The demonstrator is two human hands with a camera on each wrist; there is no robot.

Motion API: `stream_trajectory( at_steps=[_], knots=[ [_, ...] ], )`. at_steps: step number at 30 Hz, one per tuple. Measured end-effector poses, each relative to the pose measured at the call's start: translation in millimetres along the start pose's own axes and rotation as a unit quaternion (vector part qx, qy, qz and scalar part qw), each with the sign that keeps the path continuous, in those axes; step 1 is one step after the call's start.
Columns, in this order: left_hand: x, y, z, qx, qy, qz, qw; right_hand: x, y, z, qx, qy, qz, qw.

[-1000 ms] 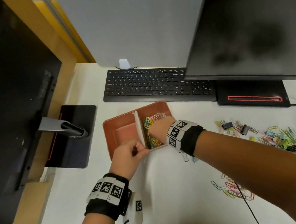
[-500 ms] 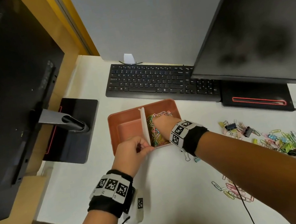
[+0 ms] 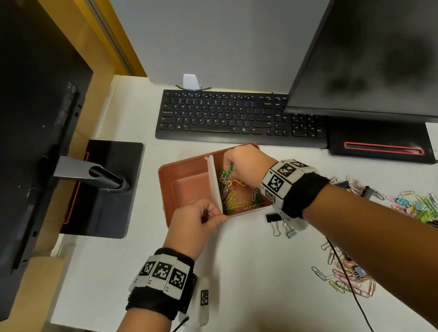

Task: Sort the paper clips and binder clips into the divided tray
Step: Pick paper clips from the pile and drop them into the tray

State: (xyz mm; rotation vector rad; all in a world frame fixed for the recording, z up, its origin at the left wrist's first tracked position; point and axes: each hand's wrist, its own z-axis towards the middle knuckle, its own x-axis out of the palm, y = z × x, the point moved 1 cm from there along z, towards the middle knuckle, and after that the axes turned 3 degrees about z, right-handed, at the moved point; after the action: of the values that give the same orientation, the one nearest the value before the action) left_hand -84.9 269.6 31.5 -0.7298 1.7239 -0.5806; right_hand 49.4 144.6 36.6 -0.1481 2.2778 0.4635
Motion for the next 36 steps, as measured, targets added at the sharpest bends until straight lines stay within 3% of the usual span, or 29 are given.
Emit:
stream_trajectory(
  at_steps=[2, 5, 11, 19, 28, 36],
  knots=[
    [-0.4, -0.8, -0.2, 0.002, 0.001, 0.002, 1.000, 3.5, -3.0, -2.2, -0.009, -0.025, -0.029, 0.999],
    [-1.1, -2.7, -0.9, 0.004, 0.001, 0.002, 1.000, 12.6, -9.0, -9.7, -0.040, -0.044, 0.033, 0.998],
    [-1.3, -3.5, -0.5, 0.002, 0.007, 0.002, 1.000, 25.1, -0.9, -7.7, -0.058, 0.031, -0.041, 0.997],
    [-0.9, -2.9, -0.9, 0.003, 0.004, -0.004, 1.000, 36.2, 2.5, -3.0, -0.054, 0.056, -0.062, 0.995],
    [0.1, -0.6, 1.8, 0.015, 0.010, -0.012, 1.000, -30.8, -33.3, -30.7, -0.103, -0.027, 0.093, 0.990],
    [0.1, 0.1, 2.7, 0.018, 0.015, -0.002, 1.000, -27.2, -50.6, -32.3, -0.111, -0.062, 0.163, 0.978]
  ],
)
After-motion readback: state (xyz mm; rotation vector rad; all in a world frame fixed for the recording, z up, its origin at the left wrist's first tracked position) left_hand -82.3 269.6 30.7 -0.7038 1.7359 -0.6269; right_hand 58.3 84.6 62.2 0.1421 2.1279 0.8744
